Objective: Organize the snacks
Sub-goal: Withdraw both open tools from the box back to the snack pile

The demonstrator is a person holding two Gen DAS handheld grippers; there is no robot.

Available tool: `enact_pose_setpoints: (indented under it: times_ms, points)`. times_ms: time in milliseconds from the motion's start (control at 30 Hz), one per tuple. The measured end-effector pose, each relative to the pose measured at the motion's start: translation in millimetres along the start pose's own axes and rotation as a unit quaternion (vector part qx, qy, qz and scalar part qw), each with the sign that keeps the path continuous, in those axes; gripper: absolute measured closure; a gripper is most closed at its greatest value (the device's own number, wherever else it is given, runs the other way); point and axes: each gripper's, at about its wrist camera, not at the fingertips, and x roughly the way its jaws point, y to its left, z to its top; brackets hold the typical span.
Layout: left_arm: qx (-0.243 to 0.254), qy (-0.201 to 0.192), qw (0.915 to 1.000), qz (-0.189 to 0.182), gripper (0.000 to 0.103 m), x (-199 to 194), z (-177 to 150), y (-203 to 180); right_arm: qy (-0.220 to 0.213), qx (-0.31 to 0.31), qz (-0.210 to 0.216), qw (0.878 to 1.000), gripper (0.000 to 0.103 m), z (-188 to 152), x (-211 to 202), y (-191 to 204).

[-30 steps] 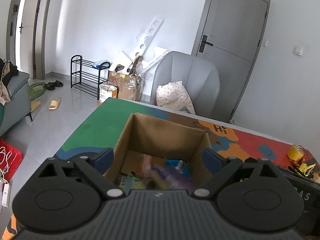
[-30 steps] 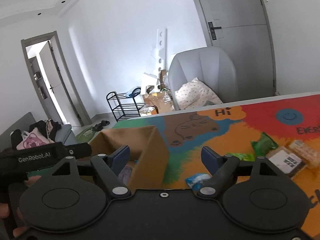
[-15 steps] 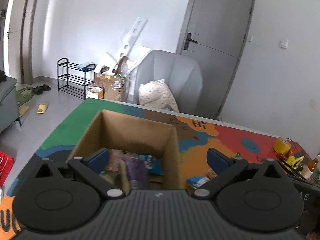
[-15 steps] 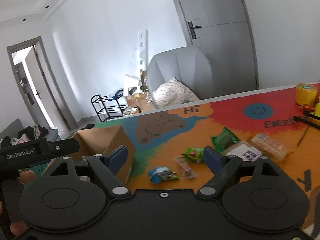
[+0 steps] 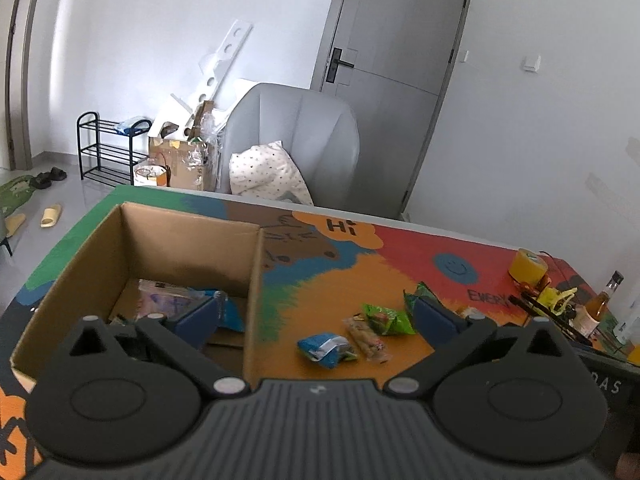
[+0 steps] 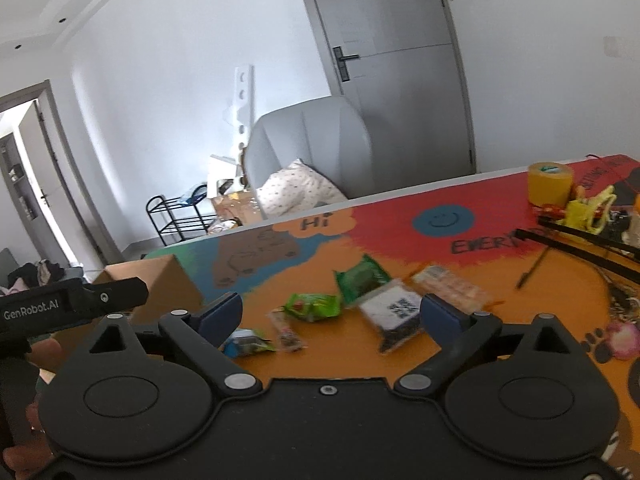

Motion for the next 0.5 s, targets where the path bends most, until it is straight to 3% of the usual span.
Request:
enact_pose_setpoints:
  times_ms: [500]
  points:
    - [0.029, 0.023, 0.9986, -0.039, 0.000, 32, -14, -43, 0.001, 0.011, -0.029, 1.000, 0.007, -6, 1, -47]
